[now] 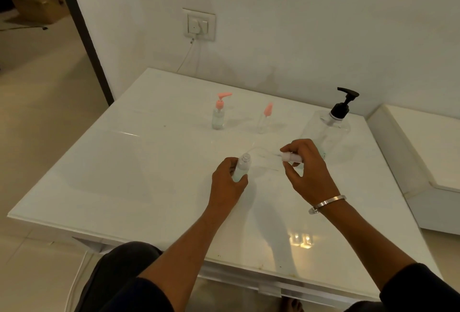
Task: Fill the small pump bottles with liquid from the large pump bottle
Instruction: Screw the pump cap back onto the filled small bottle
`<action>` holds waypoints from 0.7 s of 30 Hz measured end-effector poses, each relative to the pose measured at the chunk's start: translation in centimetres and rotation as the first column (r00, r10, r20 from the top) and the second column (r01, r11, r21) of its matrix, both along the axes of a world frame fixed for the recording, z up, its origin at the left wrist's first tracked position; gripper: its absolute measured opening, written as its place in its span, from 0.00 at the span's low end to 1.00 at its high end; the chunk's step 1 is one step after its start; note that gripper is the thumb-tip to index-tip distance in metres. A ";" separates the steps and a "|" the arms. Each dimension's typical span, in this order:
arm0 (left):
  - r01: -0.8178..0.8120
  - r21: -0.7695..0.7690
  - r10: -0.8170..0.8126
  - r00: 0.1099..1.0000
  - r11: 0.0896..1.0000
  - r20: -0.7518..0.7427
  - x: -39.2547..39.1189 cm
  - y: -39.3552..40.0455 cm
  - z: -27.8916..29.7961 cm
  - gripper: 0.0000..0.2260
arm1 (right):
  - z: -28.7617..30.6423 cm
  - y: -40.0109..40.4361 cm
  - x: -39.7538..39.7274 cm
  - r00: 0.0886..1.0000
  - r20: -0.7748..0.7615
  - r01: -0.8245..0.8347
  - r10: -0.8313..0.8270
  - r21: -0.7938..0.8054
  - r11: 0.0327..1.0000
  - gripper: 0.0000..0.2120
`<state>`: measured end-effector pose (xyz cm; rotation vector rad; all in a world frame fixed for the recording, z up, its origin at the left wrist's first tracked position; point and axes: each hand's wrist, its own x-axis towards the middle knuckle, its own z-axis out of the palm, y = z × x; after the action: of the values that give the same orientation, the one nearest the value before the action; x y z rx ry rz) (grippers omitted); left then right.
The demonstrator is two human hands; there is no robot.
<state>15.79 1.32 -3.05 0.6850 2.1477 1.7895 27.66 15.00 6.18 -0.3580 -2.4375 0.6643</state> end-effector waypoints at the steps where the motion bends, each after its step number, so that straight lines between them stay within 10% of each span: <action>1: 0.000 0.000 0.000 1.000 1.000 -0.002 0.0 0.0 0.0 0.11 | 0.1 0.0 -0.1 1.000 0.008 0.001 -0.001 0.011 1.000 0.10; 21: -0.010 0.002 0.010 1.000 1.000 -0.002 0.2 0.0 0.2 0.10 | 1.3 -0.2 -0.8 0.993 0.114 -0.034 0.016 0.153 0.988 0.09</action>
<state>15.98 1.30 -2.89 0.6773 2.1547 1.7972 26.82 14.81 7.51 -0.3100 -2.5852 0.4723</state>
